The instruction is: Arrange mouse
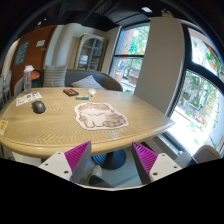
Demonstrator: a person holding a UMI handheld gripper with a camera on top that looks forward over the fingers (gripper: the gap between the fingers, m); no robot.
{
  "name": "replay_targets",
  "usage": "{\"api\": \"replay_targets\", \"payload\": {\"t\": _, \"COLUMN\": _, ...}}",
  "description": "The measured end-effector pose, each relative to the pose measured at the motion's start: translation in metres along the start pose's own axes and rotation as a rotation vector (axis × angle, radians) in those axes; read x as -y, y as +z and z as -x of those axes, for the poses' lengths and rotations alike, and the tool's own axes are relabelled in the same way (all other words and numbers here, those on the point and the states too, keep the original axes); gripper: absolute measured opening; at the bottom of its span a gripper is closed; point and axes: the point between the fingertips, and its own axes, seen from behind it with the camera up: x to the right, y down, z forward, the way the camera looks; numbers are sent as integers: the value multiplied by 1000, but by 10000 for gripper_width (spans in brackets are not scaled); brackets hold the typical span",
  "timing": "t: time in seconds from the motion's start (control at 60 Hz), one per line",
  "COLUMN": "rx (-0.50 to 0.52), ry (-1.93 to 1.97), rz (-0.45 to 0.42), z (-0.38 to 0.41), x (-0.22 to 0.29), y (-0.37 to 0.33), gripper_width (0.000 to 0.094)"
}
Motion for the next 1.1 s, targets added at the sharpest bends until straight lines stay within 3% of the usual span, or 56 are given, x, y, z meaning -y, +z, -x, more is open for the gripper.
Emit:
{"api": "replay_targets", "payload": {"t": 0.267, "rx": 91, "ry": 13, "rz": -13, "z": 22, "x": 11, "y": 13, "gripper_width": 829}}
{"api": "replay_targets", "payload": {"t": 0.633, "rx": 370, "ry": -80, "rz": -65, "z": 234, "x": 59, "y": 12, "gripper_width": 829}}
{"api": "replay_targets", "payload": {"t": 0.783, "rx": 562, "ry": -43, "rz": -50, "z": 319, "x": 85, "y": 32, "gripper_width": 828}}
{"api": "replay_targets", "payload": {"t": 0.933, "rx": 605, "ry": -63, "rz": -22, "z": 365, "x": 105, "y": 80, "gripper_width": 826}}
{"api": "replay_targets", "payload": {"t": 1.1, "rx": 571, "ry": -80, "rz": 30, "z": 378, "x": 123, "y": 132, "gripper_width": 832}}
